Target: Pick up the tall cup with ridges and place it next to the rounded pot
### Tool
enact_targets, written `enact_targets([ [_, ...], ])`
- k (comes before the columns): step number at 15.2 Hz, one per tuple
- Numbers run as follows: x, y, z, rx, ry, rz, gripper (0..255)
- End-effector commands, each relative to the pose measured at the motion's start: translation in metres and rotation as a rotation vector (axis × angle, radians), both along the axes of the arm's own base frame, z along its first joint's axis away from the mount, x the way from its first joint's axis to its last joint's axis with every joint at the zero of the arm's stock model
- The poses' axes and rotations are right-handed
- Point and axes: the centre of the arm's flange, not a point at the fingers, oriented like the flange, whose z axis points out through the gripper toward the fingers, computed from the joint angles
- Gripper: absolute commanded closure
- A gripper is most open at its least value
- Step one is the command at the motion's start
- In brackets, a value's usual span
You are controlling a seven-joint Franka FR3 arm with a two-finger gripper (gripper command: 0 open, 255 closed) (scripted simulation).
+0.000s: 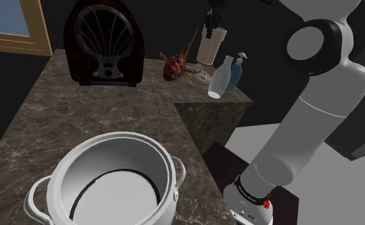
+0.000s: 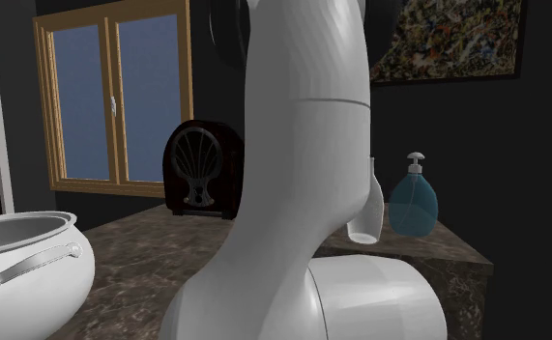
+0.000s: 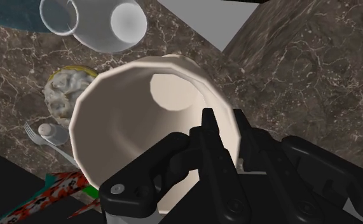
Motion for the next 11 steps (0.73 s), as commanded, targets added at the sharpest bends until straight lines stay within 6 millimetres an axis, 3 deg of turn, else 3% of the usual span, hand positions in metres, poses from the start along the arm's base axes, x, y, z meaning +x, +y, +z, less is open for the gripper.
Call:
enact_targets([
  [1,0.000,0.000,0.010,0.000,0.000,0.000,255],
  [7,0.000,0.000,0.038,0.000,0.000,0.000,255],
  [11,-0.012,0.052,0.038,0.000,0.000,0.000,255],
])
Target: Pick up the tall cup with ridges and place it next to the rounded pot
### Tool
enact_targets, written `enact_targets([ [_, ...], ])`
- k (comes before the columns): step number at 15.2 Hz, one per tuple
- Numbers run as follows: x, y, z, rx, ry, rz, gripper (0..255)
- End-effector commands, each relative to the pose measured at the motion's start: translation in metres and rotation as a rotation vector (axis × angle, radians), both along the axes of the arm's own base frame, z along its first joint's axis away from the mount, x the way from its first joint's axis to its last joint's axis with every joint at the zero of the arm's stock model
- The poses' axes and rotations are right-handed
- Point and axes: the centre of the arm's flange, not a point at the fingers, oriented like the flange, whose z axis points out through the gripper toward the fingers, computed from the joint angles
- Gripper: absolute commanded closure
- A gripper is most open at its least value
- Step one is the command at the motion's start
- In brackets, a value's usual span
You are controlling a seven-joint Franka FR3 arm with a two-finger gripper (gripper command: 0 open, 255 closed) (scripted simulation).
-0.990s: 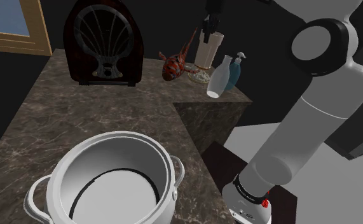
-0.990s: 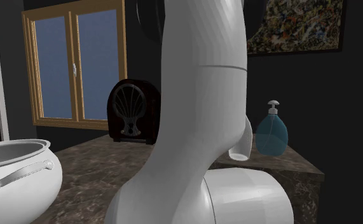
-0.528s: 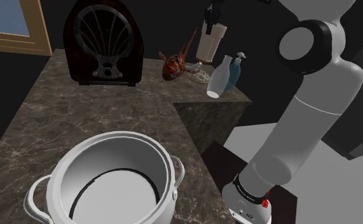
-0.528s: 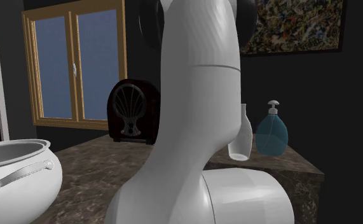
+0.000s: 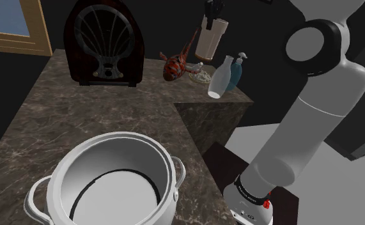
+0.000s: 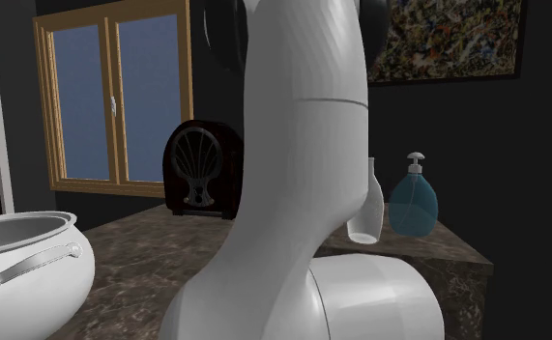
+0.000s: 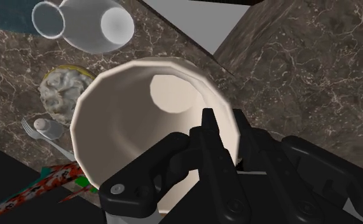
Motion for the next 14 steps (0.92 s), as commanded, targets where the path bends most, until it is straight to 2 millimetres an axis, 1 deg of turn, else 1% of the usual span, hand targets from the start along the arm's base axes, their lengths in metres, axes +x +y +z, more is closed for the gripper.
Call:
enact_targets([
  [1,-0.007,0.026,0.000,-0.001,-0.001,-0.001,255],
  [14,-0.046,0.193,0.001,-0.001,-0.001,-0.001,255],
])
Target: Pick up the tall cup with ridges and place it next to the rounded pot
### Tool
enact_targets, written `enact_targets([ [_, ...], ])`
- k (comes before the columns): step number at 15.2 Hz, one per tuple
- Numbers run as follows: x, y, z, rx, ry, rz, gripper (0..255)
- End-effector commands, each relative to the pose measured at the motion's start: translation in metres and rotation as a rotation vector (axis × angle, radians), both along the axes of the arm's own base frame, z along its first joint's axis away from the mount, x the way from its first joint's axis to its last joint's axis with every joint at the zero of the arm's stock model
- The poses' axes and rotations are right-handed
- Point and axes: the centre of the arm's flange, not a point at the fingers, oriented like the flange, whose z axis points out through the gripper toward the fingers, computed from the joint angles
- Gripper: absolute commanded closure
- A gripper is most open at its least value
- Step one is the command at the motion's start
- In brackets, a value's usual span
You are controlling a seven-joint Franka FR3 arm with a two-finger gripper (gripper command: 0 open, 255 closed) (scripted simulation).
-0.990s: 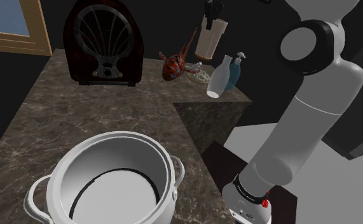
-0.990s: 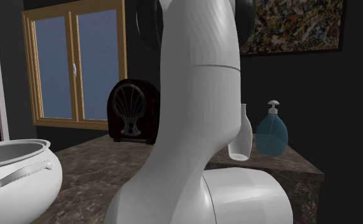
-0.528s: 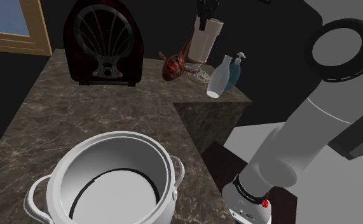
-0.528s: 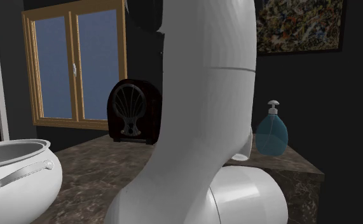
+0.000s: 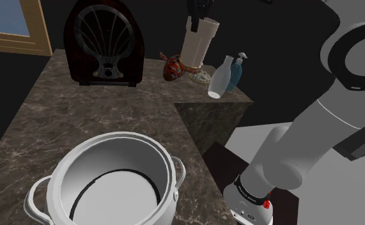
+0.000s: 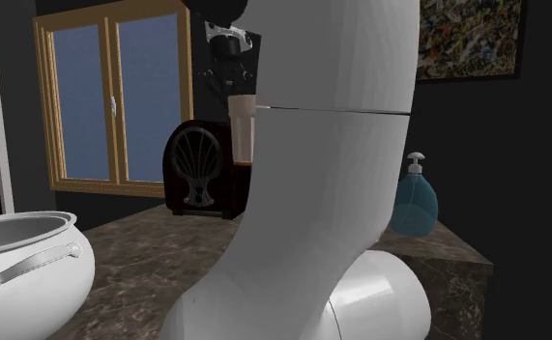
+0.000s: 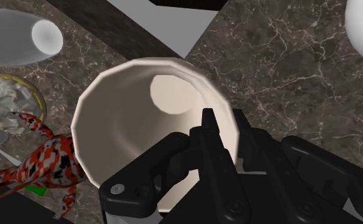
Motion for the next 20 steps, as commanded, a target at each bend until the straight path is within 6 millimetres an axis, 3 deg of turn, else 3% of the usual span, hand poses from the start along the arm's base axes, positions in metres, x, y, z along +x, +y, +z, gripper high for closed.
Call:
enact_targets([
  [1,-0.006,0.027,0.000,0.000,0.000,-0.002,255],
  [6,-0.021,0.091,0.000,0.000,0.000,-0.002,255],
  [7,-0.026,0.113,0.000,0.000,0.000,-0.002,255],
  [20,-0.026,0.113,-0.068,0.000,0.000,-0.002,255],
])
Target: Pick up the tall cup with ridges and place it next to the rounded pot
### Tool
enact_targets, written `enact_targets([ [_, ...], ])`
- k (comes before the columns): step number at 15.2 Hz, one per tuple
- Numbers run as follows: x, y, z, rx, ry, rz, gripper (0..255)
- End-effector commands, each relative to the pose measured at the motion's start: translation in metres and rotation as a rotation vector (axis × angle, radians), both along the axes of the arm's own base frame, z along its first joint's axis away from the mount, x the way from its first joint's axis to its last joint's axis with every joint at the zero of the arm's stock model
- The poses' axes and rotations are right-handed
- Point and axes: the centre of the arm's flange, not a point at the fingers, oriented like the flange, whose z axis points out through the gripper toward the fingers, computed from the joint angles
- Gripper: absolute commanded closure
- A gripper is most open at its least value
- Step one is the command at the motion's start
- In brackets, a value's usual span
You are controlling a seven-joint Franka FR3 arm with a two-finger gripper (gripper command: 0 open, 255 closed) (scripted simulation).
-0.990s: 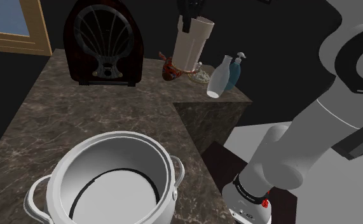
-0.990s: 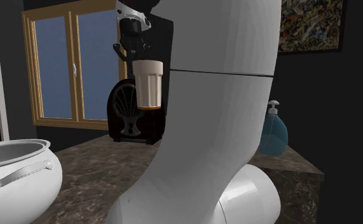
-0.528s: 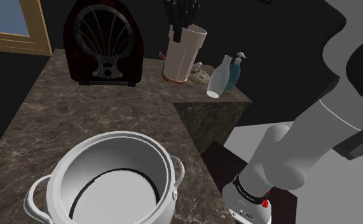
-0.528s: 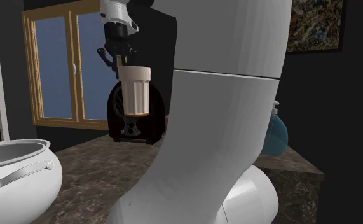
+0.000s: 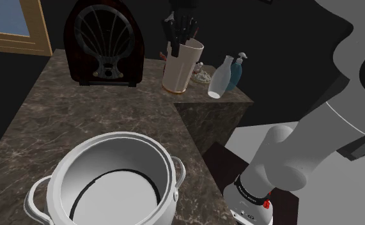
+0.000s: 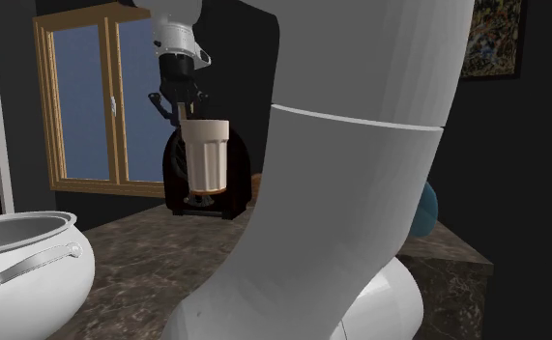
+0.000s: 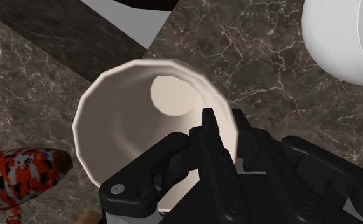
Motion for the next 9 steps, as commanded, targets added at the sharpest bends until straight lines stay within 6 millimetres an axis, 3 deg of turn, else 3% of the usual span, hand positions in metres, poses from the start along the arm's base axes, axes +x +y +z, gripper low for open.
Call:
enact_targets([
  [1,0.000,0.000,-0.011,0.000,-0.001,0.000,255],
  [9,0.000,0.000,-0.054,0.000,-0.001,0.000,255],
])
